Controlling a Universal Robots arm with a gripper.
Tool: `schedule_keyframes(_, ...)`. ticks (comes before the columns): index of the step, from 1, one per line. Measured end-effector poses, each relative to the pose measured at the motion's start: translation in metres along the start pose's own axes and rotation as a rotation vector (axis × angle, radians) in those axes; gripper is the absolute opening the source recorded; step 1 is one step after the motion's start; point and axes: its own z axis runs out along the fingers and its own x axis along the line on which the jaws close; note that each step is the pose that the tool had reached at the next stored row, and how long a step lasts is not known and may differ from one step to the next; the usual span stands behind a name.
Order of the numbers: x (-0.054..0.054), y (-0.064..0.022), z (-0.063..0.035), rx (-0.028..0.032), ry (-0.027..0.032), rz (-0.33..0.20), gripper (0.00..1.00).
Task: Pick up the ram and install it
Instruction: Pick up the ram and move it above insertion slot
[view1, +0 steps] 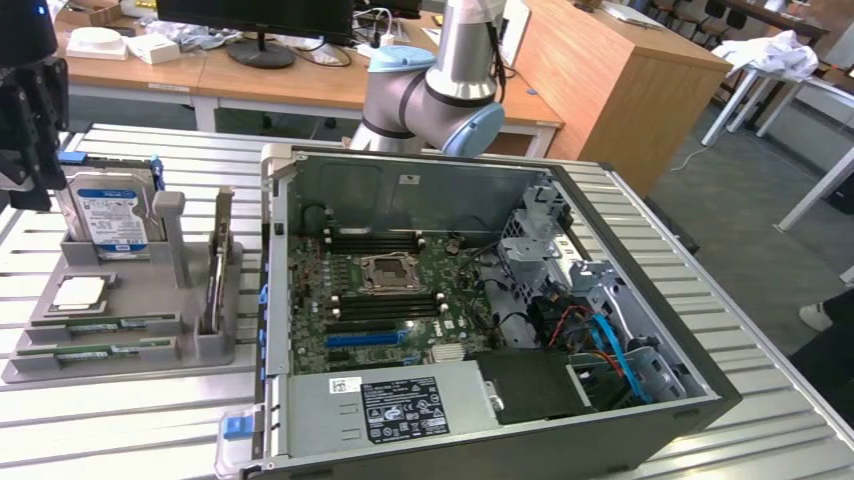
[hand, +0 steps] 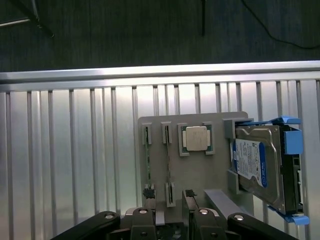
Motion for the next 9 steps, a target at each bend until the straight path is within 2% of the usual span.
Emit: schedule_keyframes(9,0.0,-0.0006,0.0134,0.0019,0.0,0.0,0.35)
